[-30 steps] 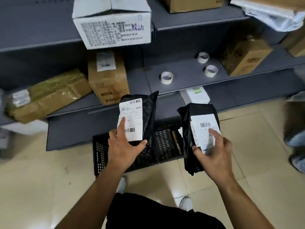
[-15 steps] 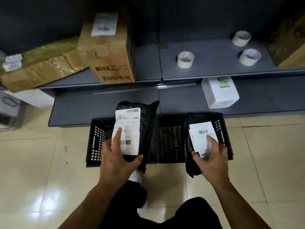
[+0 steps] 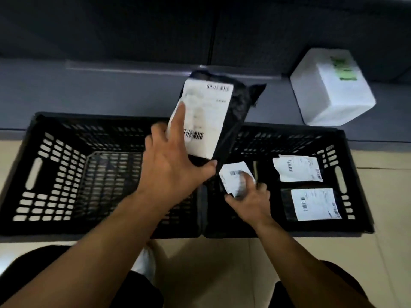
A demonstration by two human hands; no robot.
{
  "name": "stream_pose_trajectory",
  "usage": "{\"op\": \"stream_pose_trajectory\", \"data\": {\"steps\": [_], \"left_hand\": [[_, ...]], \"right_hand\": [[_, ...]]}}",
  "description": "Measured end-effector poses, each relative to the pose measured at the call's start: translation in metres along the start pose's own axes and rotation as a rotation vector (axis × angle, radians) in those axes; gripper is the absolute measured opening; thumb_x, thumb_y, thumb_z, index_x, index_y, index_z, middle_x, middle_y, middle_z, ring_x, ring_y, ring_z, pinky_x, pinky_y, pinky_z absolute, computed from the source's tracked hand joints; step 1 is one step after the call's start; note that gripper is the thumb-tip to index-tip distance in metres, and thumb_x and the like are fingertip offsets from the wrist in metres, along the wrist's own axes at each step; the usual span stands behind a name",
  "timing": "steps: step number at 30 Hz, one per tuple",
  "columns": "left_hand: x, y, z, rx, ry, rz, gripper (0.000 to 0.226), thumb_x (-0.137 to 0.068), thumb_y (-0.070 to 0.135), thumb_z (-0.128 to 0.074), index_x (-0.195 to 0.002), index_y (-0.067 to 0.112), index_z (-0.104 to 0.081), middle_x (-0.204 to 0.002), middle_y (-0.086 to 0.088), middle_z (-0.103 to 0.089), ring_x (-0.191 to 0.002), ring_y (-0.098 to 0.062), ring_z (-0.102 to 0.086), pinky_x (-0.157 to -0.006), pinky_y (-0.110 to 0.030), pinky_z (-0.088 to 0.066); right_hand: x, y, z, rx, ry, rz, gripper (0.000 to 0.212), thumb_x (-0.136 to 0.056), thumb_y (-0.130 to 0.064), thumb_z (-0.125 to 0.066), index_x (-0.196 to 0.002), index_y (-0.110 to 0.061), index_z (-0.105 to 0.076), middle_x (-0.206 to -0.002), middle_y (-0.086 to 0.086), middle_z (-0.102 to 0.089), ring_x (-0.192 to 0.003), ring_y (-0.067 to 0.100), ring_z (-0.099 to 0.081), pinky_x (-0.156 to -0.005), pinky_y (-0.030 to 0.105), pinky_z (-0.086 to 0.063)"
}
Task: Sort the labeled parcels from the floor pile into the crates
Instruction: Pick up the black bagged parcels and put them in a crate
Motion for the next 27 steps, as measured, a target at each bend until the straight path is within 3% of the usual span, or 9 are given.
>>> {"op": "stream_pose_trajectory", "data": {"steps": [4, 9, 14, 17, 20, 24, 27], "left_hand": [[-0.013, -0.013, 0.002, 0.017, -0.003, 0.040, 0.122, -0.066, 0.064, -0.077, -0.158, 0.043, 0.001, -0.136, -0.005, -0.030, -0.125, -0.029, -0.036, -0.105, -0.046, -0.039], [-0.013, -0.010, -0.004, 0.033, -0.059, 0.075, 0.122, -0.067, 0.066, -0.075, -0.157, 0.045, 0.005, -0.135, -0.003, -0.028, -0.126, -0.028, -0.033, -0.106, -0.046, -0.038], [-0.017, 0.009, -0.010, 0.039, -0.074, 0.009, 0.125, -0.068, 0.065, -0.076, -0.154, 0.050, 0.014, -0.130, -0.001, -0.028, -0.117, -0.023, -0.033, -0.100, -0.043, -0.038], [-0.024, 0.011, -0.013, 0.049, -0.075, 0.009, 0.125, -0.068, 0.066, -0.076, -0.153, 0.050, 0.015, -0.130, -0.001, -0.029, -0.116, -0.022, -0.032, -0.100, -0.043, -0.038], [-0.031, 0.012, -0.016, 0.043, -0.072, 0.012, 0.127, -0.067, 0.066, -0.076, -0.155, 0.048, 0.014, -0.133, -0.002, -0.030, -0.119, -0.023, -0.034, -0.103, -0.046, -0.041], [-0.037, 0.012, -0.017, 0.026, -0.063, 0.023, 0.129, -0.066, 0.066, -0.077, -0.154, 0.049, 0.016, -0.131, -0.002, -0.029, -0.119, -0.024, -0.033, -0.104, -0.048, -0.041], [-0.040, 0.011, -0.019, 0.027, -0.060, 0.035, 0.130, -0.065, 0.066, -0.078, -0.154, 0.048, 0.015, -0.132, -0.002, -0.030, -0.122, -0.026, -0.033, -0.105, -0.052, -0.041]], "right_hand": [[-0.016, 0.003, -0.034, 0.150, -0.101, -0.039, 0.096, -0.061, -0.080, -0.049, -0.144, -0.046, -0.012, -0.134, 0.026, -0.040, -0.121, 0.046, -0.044, -0.108, 0.047, -0.038], [-0.039, -0.003, -0.056, 0.268, -0.248, -0.105, 0.095, -0.081, -0.070, -0.065, -0.154, -0.043, -0.011, -0.147, 0.022, -0.029, -0.137, 0.045, -0.037, -0.110, 0.045, -0.038], [-0.059, 0.014, -0.067, 0.366, -0.269, -0.128, 0.090, -0.084, -0.066, -0.065, -0.155, -0.041, -0.015, -0.150, 0.020, -0.026, -0.137, 0.046, -0.039, -0.112, 0.047, -0.039], [-0.071, 0.027, -0.077, 0.361, -0.280, -0.200, 0.079, -0.087, -0.060, -0.054, -0.153, -0.039, -0.014, -0.148, 0.022, -0.030, -0.136, 0.045, -0.043, -0.110, 0.050, -0.043], [-0.080, 0.041, -0.089, 0.456, -0.335, -0.247, 0.092, -0.080, -0.050, -0.061, -0.153, -0.046, -0.006, -0.149, 0.024, -0.036, -0.136, 0.045, -0.041, -0.104, 0.055, -0.047], [-0.093, 0.050, -0.099, 0.696, -0.399, -0.225, 0.105, -0.086, -0.032, -0.070, -0.162, -0.030, 0.003, -0.158, 0.014, -0.038, -0.142, 0.040, -0.035, -0.102, 0.051, -0.047], [-0.103, 0.052, -0.104, 0.861, -0.413, -0.185, 0.096, -0.089, -0.041, -0.069, -0.163, -0.020, -0.011, -0.161, 0.009, -0.035, -0.147, 0.037, -0.030, -0.107, 0.046, -0.039]]}}
Point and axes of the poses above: each hand's wrist, its own x-axis away from the middle knuckle, its own z-axis out of the back of the hand, y = z × x, the point moved 8 cm from there along -x, towards the middle knuckle
